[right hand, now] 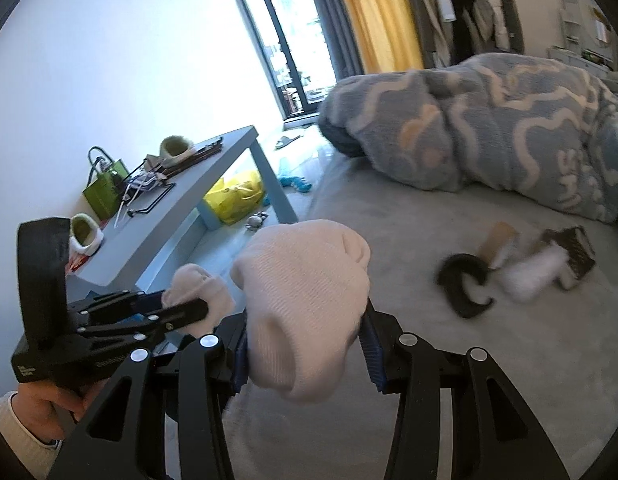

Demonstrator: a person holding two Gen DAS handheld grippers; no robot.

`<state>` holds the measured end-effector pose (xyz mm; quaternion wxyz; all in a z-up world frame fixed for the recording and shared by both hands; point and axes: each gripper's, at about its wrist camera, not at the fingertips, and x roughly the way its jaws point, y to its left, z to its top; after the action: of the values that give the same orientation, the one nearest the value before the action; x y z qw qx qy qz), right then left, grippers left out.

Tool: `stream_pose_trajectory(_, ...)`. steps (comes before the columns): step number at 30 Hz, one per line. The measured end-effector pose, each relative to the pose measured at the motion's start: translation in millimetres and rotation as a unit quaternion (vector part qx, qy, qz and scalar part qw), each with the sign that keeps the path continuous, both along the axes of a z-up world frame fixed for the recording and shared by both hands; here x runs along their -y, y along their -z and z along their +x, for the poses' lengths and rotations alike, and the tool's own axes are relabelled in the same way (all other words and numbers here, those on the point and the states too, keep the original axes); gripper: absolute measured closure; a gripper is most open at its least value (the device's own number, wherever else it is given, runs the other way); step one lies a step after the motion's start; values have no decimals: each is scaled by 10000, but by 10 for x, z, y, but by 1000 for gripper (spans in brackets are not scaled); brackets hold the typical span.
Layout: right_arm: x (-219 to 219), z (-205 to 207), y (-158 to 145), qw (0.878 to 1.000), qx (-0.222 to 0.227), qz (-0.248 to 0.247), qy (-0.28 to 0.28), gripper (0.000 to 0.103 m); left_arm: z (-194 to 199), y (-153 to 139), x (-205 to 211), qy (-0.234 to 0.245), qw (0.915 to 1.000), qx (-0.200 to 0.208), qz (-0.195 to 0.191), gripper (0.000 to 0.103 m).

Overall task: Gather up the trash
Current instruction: 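Carry both socks over the black trash bin with both tools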

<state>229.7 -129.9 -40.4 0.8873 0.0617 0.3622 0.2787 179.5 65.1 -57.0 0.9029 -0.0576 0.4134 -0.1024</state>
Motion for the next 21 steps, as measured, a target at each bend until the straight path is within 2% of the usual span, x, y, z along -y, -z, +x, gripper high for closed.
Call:
stream_pose_trajectory(7, -437, 0, -32, 9996, 21, -22, -279, 57, -43, 104, -398, -229, 9994, -238, 117, 61)
stream_pose_trajectory(21, -1235, 1, 46, 9968, -98, -128, -782, 57, -130, 518, -1053, -618, 9921, -1073, 220, 61)
